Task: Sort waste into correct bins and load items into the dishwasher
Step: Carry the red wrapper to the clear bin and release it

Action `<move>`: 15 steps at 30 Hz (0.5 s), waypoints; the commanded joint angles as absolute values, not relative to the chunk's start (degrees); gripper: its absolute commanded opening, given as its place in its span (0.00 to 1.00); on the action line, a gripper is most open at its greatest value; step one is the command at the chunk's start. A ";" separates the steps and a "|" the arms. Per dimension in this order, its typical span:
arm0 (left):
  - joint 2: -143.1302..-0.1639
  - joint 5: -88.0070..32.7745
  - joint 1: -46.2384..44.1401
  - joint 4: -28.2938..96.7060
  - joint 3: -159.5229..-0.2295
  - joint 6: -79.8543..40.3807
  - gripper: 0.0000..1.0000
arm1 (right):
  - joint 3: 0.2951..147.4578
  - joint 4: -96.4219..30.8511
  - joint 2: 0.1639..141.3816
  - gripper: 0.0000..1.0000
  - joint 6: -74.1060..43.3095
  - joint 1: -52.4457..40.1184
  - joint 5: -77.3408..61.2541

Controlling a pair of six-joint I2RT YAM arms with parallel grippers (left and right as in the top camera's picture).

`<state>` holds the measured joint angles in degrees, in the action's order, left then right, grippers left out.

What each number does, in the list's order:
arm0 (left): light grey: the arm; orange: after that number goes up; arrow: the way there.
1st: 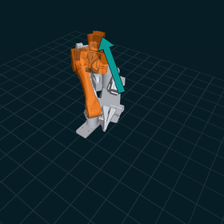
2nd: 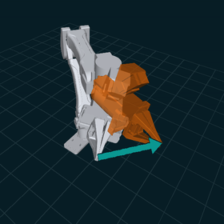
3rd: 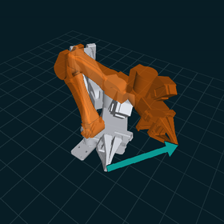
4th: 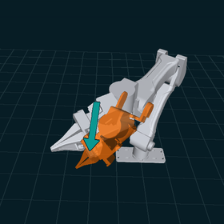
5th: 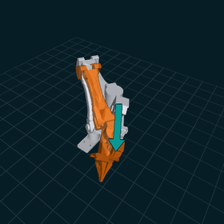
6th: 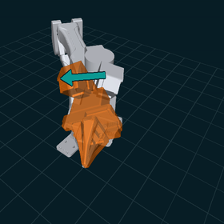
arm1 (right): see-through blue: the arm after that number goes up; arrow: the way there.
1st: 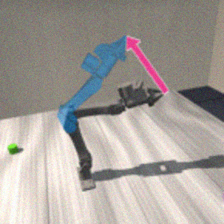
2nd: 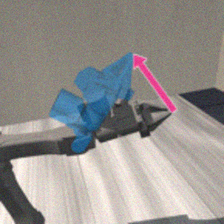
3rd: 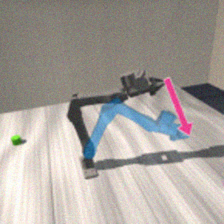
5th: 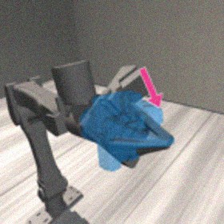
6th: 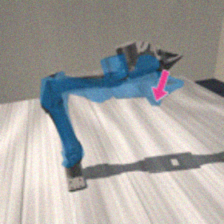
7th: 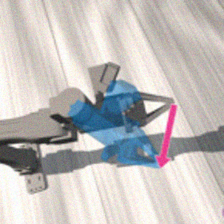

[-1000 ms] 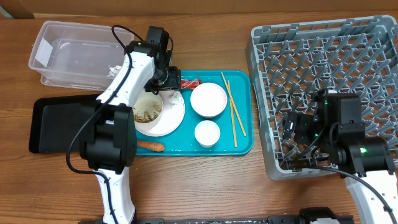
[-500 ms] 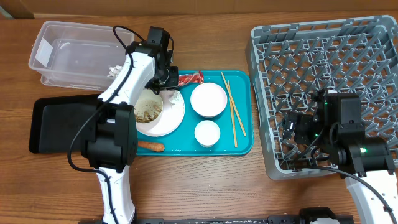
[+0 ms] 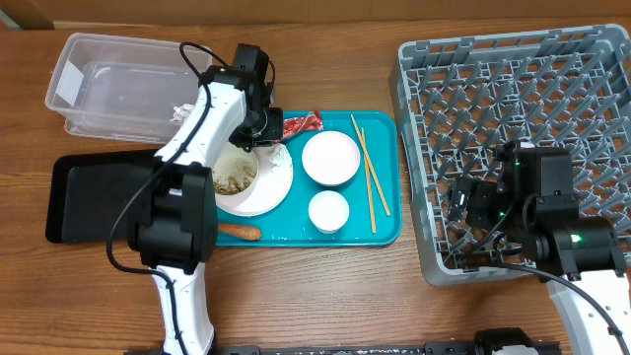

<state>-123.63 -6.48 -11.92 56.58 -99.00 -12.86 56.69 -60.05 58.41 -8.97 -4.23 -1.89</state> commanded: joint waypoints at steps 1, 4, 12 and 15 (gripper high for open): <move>-115.96 -6.76 -11.86 56.99 -99.59 -11.73 0.04 | 58.52 -59.94 57.89 1.00 -8.99 -4.38 -1.30; -111.92 -4.89 -11.40 56.71 -99.59 -11.79 0.04 | 58.52 -59.94 57.89 1.00 -9.02 -4.38 -1.32; -102.15 5.89 -7.84 55.24 -99.59 -11.84 0.04 | 58.52 -59.92 57.89 1.00 -8.99 -4.38 -1.30; -101.01 6.83 -5.23 52.45 -99.59 -11.81 0.04 | 58.52 -59.92 57.89 1.00 -9.02 -4.38 -1.30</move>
<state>-102.89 2.61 -8.32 54.52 -99.04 -12.84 56.69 -60.07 58.41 -8.97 -4.21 -1.91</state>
